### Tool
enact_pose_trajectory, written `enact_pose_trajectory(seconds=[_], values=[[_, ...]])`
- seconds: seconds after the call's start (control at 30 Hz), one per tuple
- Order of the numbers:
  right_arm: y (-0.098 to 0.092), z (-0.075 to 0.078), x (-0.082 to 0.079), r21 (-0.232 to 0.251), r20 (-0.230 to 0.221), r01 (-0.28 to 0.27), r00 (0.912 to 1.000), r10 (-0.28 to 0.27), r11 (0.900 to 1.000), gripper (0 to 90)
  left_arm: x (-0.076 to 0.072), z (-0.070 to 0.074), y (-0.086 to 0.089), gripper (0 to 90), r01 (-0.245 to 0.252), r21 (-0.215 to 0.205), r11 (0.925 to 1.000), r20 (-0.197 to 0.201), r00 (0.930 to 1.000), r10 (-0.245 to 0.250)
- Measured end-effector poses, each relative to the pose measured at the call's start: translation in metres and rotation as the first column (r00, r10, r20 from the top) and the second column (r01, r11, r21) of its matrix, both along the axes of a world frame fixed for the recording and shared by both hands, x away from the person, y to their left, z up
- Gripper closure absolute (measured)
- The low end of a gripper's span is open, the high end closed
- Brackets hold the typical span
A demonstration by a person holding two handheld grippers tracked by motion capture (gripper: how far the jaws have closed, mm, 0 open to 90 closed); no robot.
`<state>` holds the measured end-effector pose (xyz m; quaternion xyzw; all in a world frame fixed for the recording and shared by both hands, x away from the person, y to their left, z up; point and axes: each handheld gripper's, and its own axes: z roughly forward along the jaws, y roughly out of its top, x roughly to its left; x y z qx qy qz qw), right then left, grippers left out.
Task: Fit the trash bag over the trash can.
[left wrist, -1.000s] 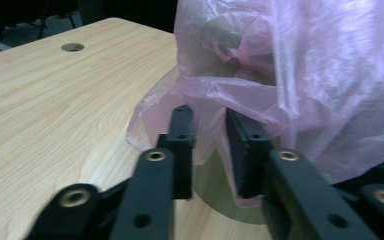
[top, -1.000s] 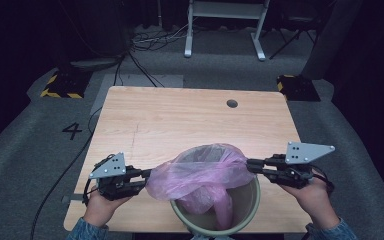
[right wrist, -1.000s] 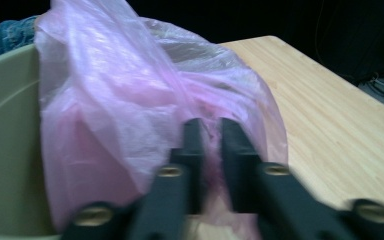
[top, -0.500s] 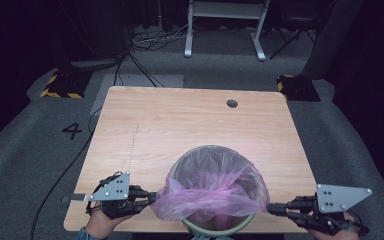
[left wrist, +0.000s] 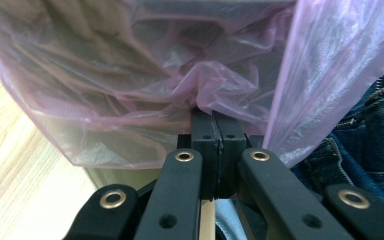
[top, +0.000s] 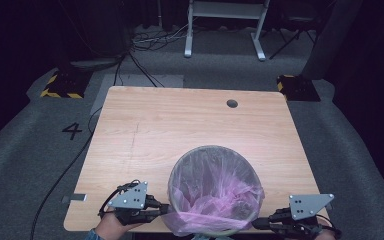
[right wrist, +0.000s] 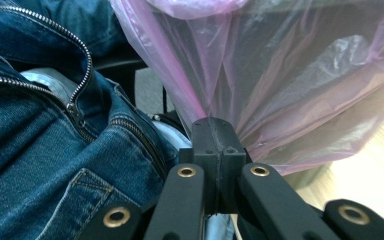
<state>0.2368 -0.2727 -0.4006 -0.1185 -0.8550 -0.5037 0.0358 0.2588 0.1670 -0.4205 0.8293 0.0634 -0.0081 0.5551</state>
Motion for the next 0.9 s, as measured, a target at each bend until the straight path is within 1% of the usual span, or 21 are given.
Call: enact_pose_trajectory(seconds=[0.1,0.13,0.17,0.23,0.3,0.33,0.43,0.47,0.5,0.53,0.57,0.6,0.63,0.67,0.7,0.73,0.77,0.8,0.83,0.87,0.9], values=[[0.002,-0.003,-0.002,-0.01,0.005,-0.011,0.9999,0.011,1.0,90.0,0.0,0.0,-0.003,89.5,-0.013,0.027,0.9996,0.025,0.9996,0.012],[0.002,-0.003,-0.002,-0.018,0.011,-0.009,0.9999,0.009,1.0,90.0,0.002,-0.001,-0.005,89.5,-0.034,0.048,0.9983,0.03,0.999,0.032],[0.003,-0.004,-0.001,-0.031,0.018,-0.001,0.9998,0.002,1.0,90.0,0.005,-0.002,-0.007,89.5,-0.043,0.066,0.9969,0.027,0.9988,0.041],[0.003,-0.005,0.001,-0.035,0.025,0.015,0.9996,-0.014,0.999,90.0,0.012,-0.003,-0.007,89.5,-0.065,0.061,0.996,0.01,0.9979,0.064],[0.002,-0.007,0.003,-0.032,0.027,0.025,0.9993,-0.024,0.999,90.0,0.018,-0.004,-0.007,89.5,-0.085,0.055,0.9949,0.005,0.9964,0.085],[0.001,-0.007,0.004,-0.031,0.025,0.03,0.9993,-0.029,0.999,90.0,0.02,-0.004,-0.007,89.5,-0.092,0.053,0.9944,0.005,0.9958,0.092],[0.0,-0.009,0.007,-0.027,0.034,0.042,0.9986,-0.041,0.999,90.0,0.023,-0.005,-0.011,89.4,-0.111,0.074,0.9911,0.023,0.9937,0.109],[0.002,-0.009,0.008,-0.038,0.046,0.05,0.9978,-0.048,0.998,90.0,0.023,-0.004,-0.013,89.4,-0.113,0.087,0.9897,0.031,0.9934,0.111],[0.004,-0.01,0.009,-0.063,0.058,0.055,0.997,-0.052,0.996,90.0,0.023,-0.003,-0.015,89.4,-0.121,0.1,0.9876,0.042,0.9922,0.117],[0.008,-0.012,0.009,-0.105,0.075,0.066,0.9955,-0.058,0.992,90.0,0.024,-0.002,-0.017,89.4,-0.134,0.119,0.9838,0.058,0.9901,0.128],[0.012,-0.016,0.01,-0.187,0.105,0.097,0.9914,-0.079,0.977,90.0,0.024,-0.002,-0.019,89.4,-0.152,0.149,0.9771,0.07,0.9873,0.142],[0.017,-0.026,0.013,-0.347,0.159,0.163,0.9807,-0.113,0.924,90.0,0.025,-0.003,-0.02,89.4,-0.159,0.158,0.9745,0.07,0.9863,0.15],[0.017,-0.033,0.016,-0.388,0.159,0.177,0.9796,-0.123,0.904,90.0,0.027,-0.005,-0.02,89.4,-0.165,0.165,0.9724,0.056,0.9858,0.158],[0.013,-0.041,0.021,-0.372,0.115,0.17,0.9839,-0.137,0.912,90.0,0.03,-0.009,-0.019,89.5,-0.177,0.176,0.9684,0.038,0.9842,0.173],[0.007,-0.047,0.026,-0.329,0.068,0.165,0.9862,-0.151,0.93,90.0,0.034,-0.012,-0.017,89.4,-0.195,0.191,0.9621,0.017,0.9807,0.195],[0.001,-0.051,0.03,-0.3,0.043,0.179,0.9838,-0.174,0.937,90.0,0.039,-0.017,-0.015,89.5,-0.216,0.205,0.9546,-0.005,0.975,0.222],[-0.004,-0.053,0.033,-0.276,0.026,0.196,0.9801,-0.197,0.941,90.0,0.044,-0.022,-0.013,89.4,-0.24,0.219,0.9456,-0.02,0.9678,0.251],[-0.009,-0.053,0.035,-0.25,0.009,0.208,0.977,-0.213,0.946,90.0,0.049,-0.026,-0.011,89.4,-0.267,0.227,0.9366,-0.034,0.959,0.281],[-0.012,-0.053,0.036,-0.223,-0.012,0.212,0.9754,-0.22,0.952,89.9,0.054,-0.029,-0.01,89.4,-0.298,0.236,0.9247,-0.036,0.9484,0.315],[-0.014,-0.053,0.037,-0.207,-0.027,0.212,0.9747,-0.222,0.955,89.8,0.059,-0.031,-0.009,89.4,-0.334,0.241,0.9114,-0.039,0.935,0.353],[-0.015,-0.053,0.037,-0.195,-0.042,0.201,0.9761,-0.213,0.96,89.3,0.061,-0.031,-0.008,89.4,-0.358,0.233,0.9041,-0.041,0.9252,0.377]])
